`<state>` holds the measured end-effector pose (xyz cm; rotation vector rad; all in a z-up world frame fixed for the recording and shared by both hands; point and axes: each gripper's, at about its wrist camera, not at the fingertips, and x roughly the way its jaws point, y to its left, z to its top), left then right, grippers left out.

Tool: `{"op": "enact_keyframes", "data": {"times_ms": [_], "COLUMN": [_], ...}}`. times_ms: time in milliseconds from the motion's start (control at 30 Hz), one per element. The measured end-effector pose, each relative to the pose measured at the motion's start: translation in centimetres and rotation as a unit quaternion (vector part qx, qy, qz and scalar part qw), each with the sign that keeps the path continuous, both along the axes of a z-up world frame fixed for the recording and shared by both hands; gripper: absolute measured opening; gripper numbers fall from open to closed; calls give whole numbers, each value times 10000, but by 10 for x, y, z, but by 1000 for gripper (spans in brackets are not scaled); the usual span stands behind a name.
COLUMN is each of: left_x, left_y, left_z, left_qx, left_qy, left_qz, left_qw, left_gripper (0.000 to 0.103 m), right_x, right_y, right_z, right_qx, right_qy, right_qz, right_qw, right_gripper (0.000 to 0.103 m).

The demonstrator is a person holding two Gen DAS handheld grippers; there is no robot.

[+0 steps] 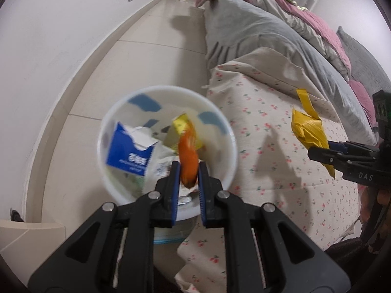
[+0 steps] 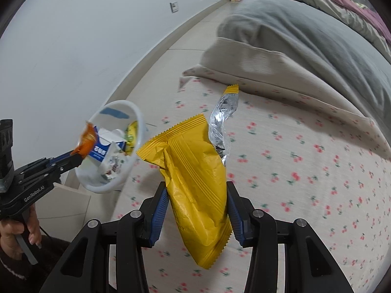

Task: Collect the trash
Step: 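Carry peel and yellow wrapper over the white bin and open both tools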

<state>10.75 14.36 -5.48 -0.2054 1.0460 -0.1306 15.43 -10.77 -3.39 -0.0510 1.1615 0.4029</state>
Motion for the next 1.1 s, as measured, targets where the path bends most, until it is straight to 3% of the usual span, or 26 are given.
{"op": "enact_keyframes", "data": {"times_ms": [200, 233, 300, 367, 533, 700, 900, 967, 1033, 1100], "left_x": [-2, -1, -1, -1, -4, -9, -14, -16, -16, -18], "left_y": [19, 21, 26, 32, 45, 56, 69, 72, 74, 76], "left_z": [-2, -2, -2, 0, 3, 5, 7, 8, 7, 6], "left_qx": [-17, -10, 55, 155, 514, 702, 655, 656, 659, 666], "left_qy": [-12, 15, 69, 67, 111, 197, 220, 222, 237, 249], "left_qz": [170, 200, 331, 484, 753, 912, 1006, 1020, 1022, 1023], "left_qw": [9999, 9998, 9994, 9987, 9958, 9932, 9925, 9924, 9923, 9922], "left_gripper": [14, 18, 33, 65, 80, 83, 83, 84, 84, 84], "right_x": [2, 2, 3, 0, 2, 8, 14, 14, 14, 14], "right_y": [32, 38, 47, 53, 76, 99, 126, 134, 139, 141], "right_z": [-5, -5, -6, -4, -7, -10, -14, -14, -12, -10], "right_qx": [46, 55, 73, 99, 117, 143, 241, 275, 355, 368], "right_qy": [24, 31, 34, 39, 81, 101, 83, 23, -74, -160], "right_qz": [181, 219, 283, 345, 499, 628, 773, 840, 894, 894], "right_qw": [9998, 9997, 9996, 9993, 9987, 9979, 9967, 9961, 9953, 9952], "right_gripper": [48, 48, 48, 48, 48, 48, 48, 52, 69, 77]}}
